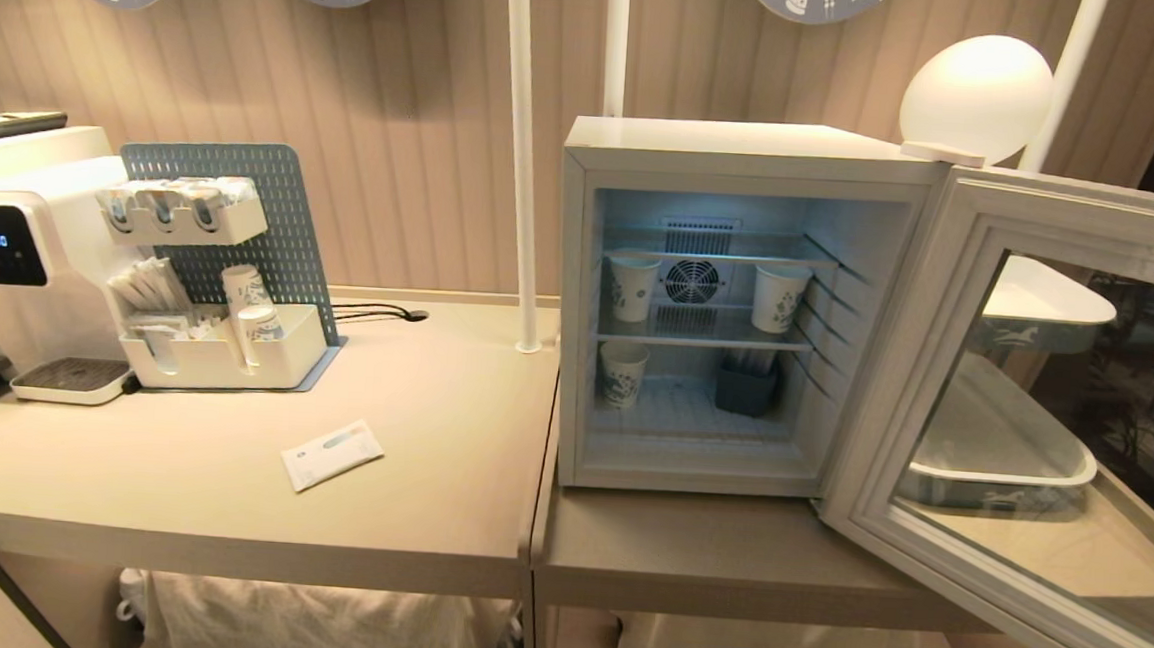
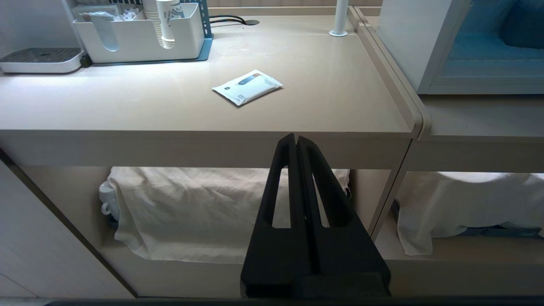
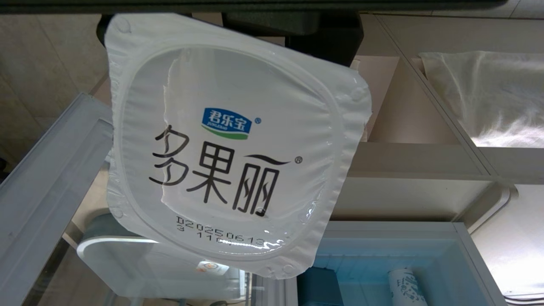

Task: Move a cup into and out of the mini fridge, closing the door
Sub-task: Place the yoghurt on the table

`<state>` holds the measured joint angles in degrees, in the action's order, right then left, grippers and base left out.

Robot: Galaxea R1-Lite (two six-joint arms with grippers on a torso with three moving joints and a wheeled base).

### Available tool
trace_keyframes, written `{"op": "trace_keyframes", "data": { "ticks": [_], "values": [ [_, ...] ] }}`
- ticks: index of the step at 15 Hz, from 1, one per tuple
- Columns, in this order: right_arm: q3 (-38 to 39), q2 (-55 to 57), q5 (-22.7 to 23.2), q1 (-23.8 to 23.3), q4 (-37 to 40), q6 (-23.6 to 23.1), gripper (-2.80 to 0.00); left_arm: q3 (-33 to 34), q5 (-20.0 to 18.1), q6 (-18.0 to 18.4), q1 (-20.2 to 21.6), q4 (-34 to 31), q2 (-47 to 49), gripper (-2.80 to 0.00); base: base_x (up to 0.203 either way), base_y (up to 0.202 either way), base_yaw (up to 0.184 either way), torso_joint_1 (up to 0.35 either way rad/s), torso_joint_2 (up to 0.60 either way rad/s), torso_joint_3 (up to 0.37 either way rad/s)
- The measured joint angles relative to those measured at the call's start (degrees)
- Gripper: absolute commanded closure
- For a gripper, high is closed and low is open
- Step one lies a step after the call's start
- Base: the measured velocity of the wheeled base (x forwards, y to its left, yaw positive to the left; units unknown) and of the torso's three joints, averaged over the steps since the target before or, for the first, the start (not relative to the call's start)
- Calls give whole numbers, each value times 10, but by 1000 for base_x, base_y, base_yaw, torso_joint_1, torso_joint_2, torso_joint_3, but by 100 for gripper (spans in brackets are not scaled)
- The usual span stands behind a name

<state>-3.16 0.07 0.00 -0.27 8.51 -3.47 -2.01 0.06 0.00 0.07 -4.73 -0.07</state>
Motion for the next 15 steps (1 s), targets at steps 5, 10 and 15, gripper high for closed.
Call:
{"op": "trace_keyframes", "data": {
  "ticks": [5,10,15],
  "values": [
    [0,0,0,0,0,0,0,0,0,-1,0,0,0,0,0,0,0,0,0,0],
    [0,0,0,0,0,1,0,0,0,-1,0,0,0,0,0,0,0,0,0,0],
    [-1,0,0,0,0,1,0,0,0,-1,0,0,0,0,0,0,0,0,0,0]
  ]
}}
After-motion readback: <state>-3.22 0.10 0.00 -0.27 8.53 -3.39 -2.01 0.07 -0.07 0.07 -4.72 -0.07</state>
